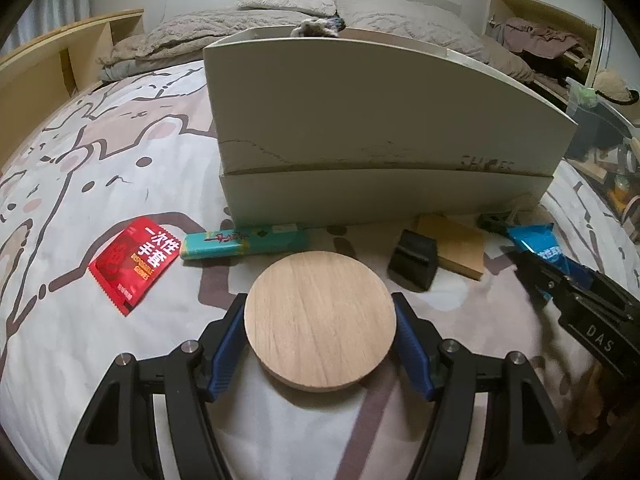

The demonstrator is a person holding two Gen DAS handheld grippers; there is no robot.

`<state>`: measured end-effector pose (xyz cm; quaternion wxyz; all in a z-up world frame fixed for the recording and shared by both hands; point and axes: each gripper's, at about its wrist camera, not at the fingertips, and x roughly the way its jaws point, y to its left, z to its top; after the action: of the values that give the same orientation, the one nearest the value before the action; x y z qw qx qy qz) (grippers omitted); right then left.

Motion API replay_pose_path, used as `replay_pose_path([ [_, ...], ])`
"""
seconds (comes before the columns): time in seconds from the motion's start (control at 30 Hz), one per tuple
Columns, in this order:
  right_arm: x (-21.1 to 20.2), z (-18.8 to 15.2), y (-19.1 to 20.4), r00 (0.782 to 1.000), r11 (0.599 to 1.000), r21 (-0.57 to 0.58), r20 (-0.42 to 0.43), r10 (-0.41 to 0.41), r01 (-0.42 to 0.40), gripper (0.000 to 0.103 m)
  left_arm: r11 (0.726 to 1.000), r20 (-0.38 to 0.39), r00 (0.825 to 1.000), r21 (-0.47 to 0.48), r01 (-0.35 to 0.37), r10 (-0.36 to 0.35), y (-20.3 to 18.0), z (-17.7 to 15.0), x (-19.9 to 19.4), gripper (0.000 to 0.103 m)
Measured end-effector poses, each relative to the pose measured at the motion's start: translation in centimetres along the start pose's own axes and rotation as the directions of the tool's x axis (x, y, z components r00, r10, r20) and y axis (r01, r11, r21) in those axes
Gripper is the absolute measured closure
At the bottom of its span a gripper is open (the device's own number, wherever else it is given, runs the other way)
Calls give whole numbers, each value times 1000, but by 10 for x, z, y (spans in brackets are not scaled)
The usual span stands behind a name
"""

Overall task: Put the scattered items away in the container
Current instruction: 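Close the left tool on the wooden coaster while the right tool grasps the blue packet, then lift the coaster and blue packet with both tools over the white box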

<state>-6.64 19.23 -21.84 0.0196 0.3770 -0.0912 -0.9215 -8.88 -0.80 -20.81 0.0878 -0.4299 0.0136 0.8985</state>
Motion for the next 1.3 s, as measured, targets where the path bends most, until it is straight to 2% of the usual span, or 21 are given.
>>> replay_pose_path([
  [0.43,-15,-3,2,999,999,-12,-11,36,-36,54,999,14,1000,-39,23,-22,-7,-4,-14,35],
  [0.8,-46,0,4,995,994,-67,38,94,-91,54,999,78,997,-42,23,-19,-3,-2,-45,35],
  [1.3,-86,48,-4,976,983,-83,131,174,-164,54,1000,213,977,4,12,-12,-2,42,-96,35],
])
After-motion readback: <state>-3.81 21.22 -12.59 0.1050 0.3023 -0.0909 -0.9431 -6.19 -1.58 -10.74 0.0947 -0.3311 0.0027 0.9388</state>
